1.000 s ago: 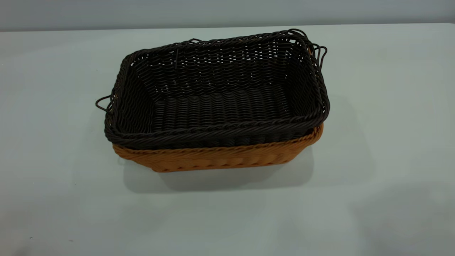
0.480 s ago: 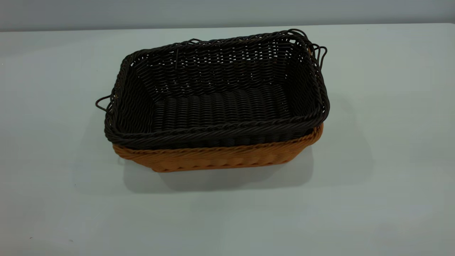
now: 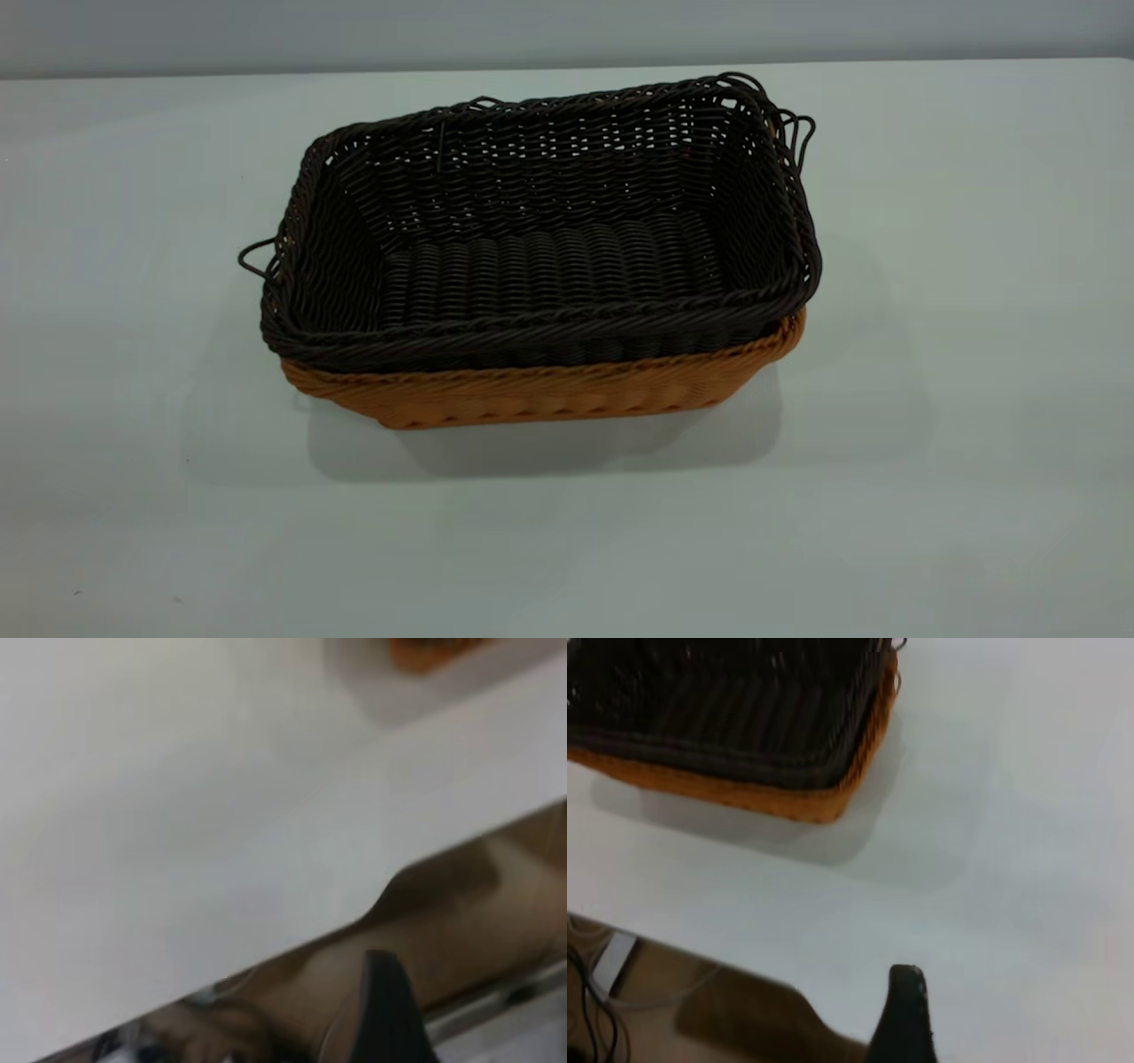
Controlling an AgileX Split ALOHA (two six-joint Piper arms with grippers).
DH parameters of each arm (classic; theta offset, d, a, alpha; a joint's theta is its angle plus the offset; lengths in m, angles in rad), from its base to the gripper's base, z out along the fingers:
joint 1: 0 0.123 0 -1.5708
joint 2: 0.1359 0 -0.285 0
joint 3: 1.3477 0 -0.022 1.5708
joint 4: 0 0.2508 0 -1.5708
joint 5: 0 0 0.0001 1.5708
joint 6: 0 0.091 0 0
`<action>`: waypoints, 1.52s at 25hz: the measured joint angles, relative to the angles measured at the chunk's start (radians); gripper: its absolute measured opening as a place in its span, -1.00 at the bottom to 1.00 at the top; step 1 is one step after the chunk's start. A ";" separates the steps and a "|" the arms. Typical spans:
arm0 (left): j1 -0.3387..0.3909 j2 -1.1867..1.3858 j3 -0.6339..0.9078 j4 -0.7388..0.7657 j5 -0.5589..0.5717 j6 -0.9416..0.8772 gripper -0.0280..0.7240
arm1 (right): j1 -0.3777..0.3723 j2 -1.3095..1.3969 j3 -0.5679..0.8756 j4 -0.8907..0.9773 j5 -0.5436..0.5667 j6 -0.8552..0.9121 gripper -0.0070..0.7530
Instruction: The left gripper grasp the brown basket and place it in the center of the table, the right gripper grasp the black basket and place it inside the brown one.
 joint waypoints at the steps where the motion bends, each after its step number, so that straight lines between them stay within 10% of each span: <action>1: 0.000 -0.014 0.003 -0.011 -0.003 -0.006 0.27 | 0.000 -0.012 0.000 0.000 0.000 0.000 0.50; 15: 0.003 -0.052 0.006 -0.030 -0.007 -0.014 0.27 | -0.010 -0.033 0.000 0.000 0.001 0.000 0.50; 23: 0.249 -0.079 0.007 -0.034 -0.008 -0.014 0.27 | -0.263 -0.088 0.000 0.002 0.001 0.000 0.50; 38: 0.309 -0.263 0.008 -0.035 -0.006 -0.014 0.27 | -0.278 -0.136 0.000 0.002 0.004 0.000 0.50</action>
